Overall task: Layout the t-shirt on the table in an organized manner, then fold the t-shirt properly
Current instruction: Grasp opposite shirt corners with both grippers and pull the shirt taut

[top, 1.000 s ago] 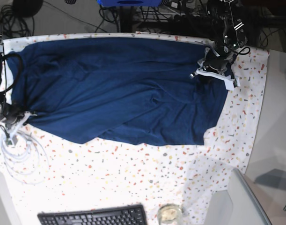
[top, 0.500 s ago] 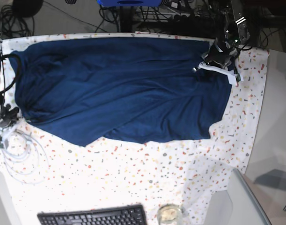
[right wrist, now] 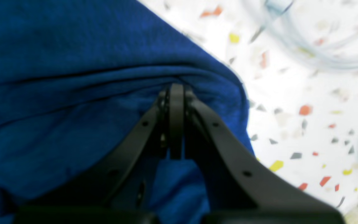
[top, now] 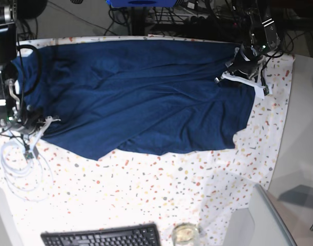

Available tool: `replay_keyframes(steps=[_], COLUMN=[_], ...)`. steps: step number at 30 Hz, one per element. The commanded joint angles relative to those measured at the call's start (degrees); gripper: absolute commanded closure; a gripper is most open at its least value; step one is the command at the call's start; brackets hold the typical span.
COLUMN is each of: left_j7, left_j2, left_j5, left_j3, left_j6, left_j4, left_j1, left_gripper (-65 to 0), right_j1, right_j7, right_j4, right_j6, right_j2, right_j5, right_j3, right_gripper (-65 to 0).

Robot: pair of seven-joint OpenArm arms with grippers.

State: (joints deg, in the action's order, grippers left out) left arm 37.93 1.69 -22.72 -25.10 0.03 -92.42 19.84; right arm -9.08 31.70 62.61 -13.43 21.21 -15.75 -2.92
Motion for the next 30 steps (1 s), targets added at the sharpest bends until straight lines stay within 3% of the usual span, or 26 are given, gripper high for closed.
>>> replay_keyframes(steps=[1,6,9,14,18,26,30], left_j7=[-1.1,-1.3,-1.4,-1.4,-1.4,-1.4,-1.1], left_j2=[-0.2,-0.5,-0.6,-0.6,-0.6,-0.6,-0.6], left_j5=[-0.4,-0.1,-0.1,-0.1,-0.1,-0.3,-0.4], left_j3=[-0.2,-0.2,-1.3,-3.0,-3.0,-3.0,-4.2], left_j6=[-0.2,-0.2,-0.2,-0.3,-0.3,-0.3,-0.3], left_j4=[-1.2,0.5,2.0,2.4,2.5,1.8,-1.1], left_j1=[0.1,0.7,0.3,0.3,0.5,0.8,0.9], left_gripper=[0.0,0.0,0.0,0.0,0.0,0.0,0.0], right_j1=[-2.7,-7.8,-10.8,-13.9,-14.0,-15.6,-13.0], right_j7=[-1.2,-4.3,-7.9,-9.0,-12.5,-12.7,-12.1], right_j4=[-0.7,-10.8,-17.8,-25.6,-27.0,-29.2,-18.7], right_j6=[0.5,0.5,0.5,0.5,0.7,1.0,1.0], right_j2=[1.2,0.3,0.5,1.8,2.1,2.1,2.8], right_j5=[0.1,0.1,0.1,0.1,0.1,0.1,-0.3], right_j3=[0.4,0.3,0.3,0.3,0.3,0.8,3.9], right_gripper=[0.0,0.0,0.0,0.0,0.0,0.0,0.0])
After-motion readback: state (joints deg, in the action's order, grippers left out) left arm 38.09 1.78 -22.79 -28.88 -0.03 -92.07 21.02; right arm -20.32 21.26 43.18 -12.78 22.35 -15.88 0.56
